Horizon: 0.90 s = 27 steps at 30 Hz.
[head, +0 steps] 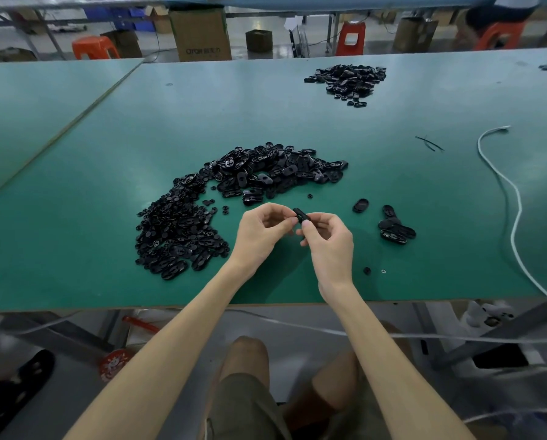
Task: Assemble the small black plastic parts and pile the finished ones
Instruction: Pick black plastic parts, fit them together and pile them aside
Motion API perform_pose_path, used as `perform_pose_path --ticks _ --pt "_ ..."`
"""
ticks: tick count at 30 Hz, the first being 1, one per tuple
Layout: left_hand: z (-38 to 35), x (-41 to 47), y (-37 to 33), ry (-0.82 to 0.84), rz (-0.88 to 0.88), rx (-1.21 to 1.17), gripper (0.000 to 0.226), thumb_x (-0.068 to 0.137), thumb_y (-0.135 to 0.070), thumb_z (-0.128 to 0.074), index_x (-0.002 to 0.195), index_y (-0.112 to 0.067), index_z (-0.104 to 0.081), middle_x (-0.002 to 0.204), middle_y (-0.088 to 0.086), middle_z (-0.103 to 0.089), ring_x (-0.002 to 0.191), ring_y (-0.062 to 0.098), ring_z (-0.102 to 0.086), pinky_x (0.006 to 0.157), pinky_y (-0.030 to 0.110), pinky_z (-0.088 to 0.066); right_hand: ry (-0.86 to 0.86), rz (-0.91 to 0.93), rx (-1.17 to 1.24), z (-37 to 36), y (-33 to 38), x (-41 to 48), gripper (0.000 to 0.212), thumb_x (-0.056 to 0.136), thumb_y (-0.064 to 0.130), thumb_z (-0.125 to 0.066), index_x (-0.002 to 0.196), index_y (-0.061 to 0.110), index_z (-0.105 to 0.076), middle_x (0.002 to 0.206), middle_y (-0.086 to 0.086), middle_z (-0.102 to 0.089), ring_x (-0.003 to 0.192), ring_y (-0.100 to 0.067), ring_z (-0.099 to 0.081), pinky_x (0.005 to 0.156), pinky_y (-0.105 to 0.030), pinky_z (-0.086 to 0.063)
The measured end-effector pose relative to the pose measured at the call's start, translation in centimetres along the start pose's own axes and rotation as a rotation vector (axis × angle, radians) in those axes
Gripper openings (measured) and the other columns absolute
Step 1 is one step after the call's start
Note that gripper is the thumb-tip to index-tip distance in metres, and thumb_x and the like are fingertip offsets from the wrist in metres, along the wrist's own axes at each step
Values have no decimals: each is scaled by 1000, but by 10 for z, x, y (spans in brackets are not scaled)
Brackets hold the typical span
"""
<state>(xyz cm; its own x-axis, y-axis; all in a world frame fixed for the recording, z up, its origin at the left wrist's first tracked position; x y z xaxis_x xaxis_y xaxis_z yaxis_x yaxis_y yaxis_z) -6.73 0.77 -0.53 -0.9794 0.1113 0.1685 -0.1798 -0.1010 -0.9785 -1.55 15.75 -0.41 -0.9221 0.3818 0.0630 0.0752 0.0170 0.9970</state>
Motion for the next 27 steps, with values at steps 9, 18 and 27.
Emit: perform_pose_path --ticks 9,18,27 --pt "2 -1 1 -7 -22 45 10 87 -14 -80 88 -23 -76 87 -2 -76 79 11 -68 76 28 -55 34 8 16 -3 2 -1 13 94 4 -69 95 16 -70 84 4 -76 77 -12 -75 63 -21 -55" --pt "7 -1 1 -44 -4 54 15 84 -11 -83 85 -24 -76 101 0 -75 93 15 -69 86 43 -58 36 6 31 -1 1 -2 11 94 2 -70 95 12 -73 84 -1 -77 75 -12 -75 63 -20 -54" --pt "6 -4 -2 -21 21 -45 26 87 -8 -81 107 -13 -66 101 -2 -75 89 11 -72 77 24 -56 60 3 17 -1 0 0 11 95 3 -69 98 13 -74 85 -1 -78 75 -14 -74 66 -22 -55"
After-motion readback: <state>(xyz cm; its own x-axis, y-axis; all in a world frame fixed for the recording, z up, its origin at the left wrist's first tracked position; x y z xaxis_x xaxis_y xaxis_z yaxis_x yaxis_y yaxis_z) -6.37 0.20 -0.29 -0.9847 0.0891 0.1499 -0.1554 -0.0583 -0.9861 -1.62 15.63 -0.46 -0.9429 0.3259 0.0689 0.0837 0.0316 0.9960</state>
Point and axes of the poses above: each hand's wrist, its own x-axis towards the middle knuckle, its own z-axis out of the back of the hand, y = z × x, the point moved 6 cm from there along x, towards the middle knuckle
